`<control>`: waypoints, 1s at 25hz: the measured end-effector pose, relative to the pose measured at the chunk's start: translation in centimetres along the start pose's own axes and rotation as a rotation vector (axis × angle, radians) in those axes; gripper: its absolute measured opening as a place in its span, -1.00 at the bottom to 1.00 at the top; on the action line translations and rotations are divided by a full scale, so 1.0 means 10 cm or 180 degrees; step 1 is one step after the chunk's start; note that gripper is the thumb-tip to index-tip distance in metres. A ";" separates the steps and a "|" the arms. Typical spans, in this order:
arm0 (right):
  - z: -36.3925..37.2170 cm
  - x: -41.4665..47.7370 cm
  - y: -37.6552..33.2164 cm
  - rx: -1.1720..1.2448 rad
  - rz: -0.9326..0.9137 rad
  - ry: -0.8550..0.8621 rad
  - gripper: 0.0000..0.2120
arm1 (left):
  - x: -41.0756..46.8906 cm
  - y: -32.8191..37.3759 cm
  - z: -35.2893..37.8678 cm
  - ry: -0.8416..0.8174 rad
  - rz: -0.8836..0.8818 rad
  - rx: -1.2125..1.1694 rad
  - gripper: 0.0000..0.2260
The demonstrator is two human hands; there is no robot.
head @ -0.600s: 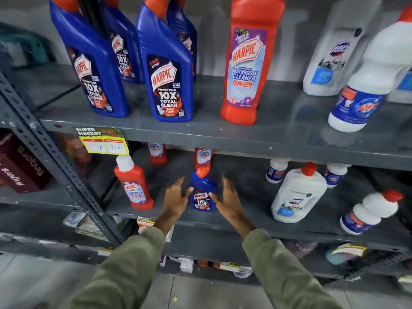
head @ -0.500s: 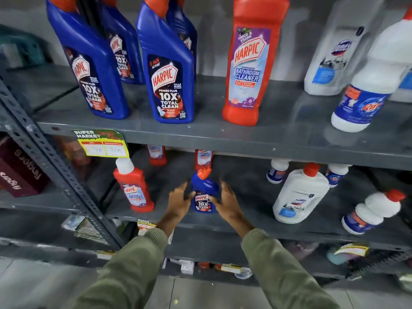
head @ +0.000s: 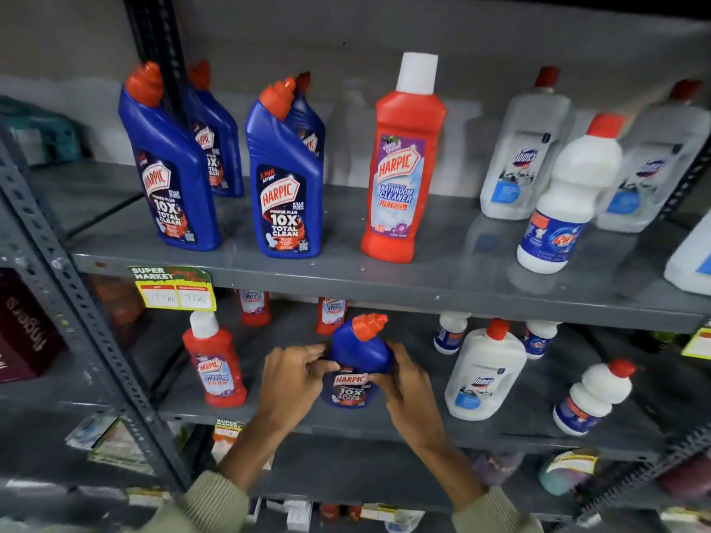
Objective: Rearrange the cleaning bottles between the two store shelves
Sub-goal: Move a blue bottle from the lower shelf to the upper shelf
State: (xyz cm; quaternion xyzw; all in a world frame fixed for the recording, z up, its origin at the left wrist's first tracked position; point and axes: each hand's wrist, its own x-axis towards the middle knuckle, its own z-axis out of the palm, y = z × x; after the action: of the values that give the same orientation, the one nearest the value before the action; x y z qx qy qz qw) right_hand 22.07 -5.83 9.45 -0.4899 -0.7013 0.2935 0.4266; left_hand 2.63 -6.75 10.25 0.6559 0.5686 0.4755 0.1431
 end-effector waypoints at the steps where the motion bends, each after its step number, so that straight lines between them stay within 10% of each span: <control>1: -0.18 -0.08 -0.15 0.0016 -0.0122 0.0018 -0.61 | -0.01 0.23 -0.10 0.0044 0.0151 -0.0023 -0.80; 11: -1.69 0.46 -1.43 0.0133 -0.0964 0.0859 -0.71 | 0.94 2.06 -0.34 0.0580 0.0779 -0.0779 -0.80; 25: -1.87 1.32 -0.89 -0.0168 -0.0413 0.1078 -0.65 | 1.66 2.05 0.40 0.0420 0.0564 -0.0384 -0.93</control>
State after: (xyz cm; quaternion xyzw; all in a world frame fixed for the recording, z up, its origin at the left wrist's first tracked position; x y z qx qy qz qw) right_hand 32.71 3.27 29.64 -0.4971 -0.6571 0.1601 0.5437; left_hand 16.67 2.93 30.84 0.6611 0.4869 0.5617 0.1020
